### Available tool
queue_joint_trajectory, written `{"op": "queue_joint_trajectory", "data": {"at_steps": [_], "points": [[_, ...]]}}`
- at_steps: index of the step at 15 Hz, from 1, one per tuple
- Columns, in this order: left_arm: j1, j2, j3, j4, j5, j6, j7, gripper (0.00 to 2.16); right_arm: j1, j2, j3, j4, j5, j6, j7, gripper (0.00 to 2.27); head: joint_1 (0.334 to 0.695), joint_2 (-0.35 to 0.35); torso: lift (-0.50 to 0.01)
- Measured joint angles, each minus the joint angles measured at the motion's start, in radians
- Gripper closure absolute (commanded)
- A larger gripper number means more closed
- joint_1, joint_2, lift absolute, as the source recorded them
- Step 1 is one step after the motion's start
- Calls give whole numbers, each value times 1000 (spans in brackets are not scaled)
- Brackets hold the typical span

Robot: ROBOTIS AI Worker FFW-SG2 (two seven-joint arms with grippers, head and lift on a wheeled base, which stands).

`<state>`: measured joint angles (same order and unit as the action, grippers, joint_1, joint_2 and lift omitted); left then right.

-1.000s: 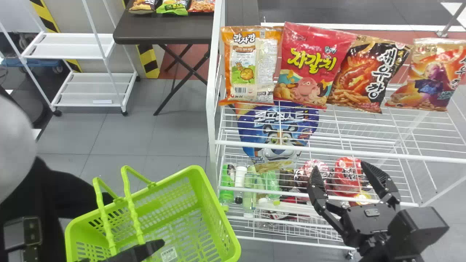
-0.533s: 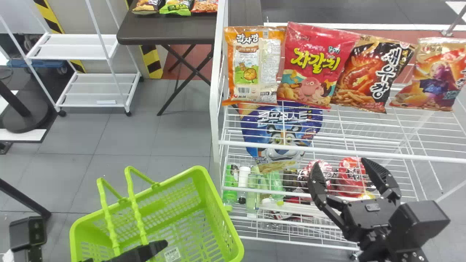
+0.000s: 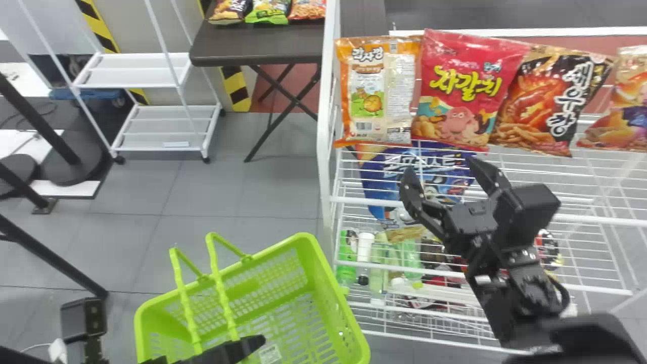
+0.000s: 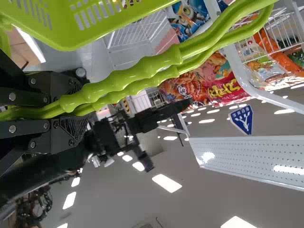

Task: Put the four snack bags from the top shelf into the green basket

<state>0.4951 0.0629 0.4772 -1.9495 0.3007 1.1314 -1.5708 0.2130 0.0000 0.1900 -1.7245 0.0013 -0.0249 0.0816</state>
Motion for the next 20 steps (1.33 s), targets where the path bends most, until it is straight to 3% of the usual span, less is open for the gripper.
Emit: {"op": "queue_joint_trajectory", "data": {"at_steps": [4, 11, 14, 15, 17, 18, 20], "points": [[0, 2, -1, -3, 1, 0, 0, 2145, -235, 0, 65, 232, -13, -3, -35, 60, 695, 171, 0], [-26, 19, -12, 8, 1, 1, 0, 2145, -534, 0, 96, 568, -56, 39, -75, 154, 695, 146, 0], [-31, 29, -12, 11, 5, 2, 0, 2145, -606, 0, 94, 690, -84, 56, -33, 626, 695, 139, 0], [-31, 32, -12, 13, 9, 1, 0, 2145, -621, 0, 91, 713, -91, 56, -7, 1018, 695, 140, 0], [-31, 37, -12, 14, 15, 1, 0, 2145, -644, 0, 82, 736, -108, 67, 57, 2044, 695, 151, 0], [-29, 39, -12, 13, 18, 1, 0, 2145, -653, 0, 75, 742, -114, 91, 75, 2243, 695, 151, 0], [-28, 43, -12, 13, 24, 2, 0, 2145, -658, 0, 64, 745, -126, 126, 87, 2250, 695, 149, 0]]}}
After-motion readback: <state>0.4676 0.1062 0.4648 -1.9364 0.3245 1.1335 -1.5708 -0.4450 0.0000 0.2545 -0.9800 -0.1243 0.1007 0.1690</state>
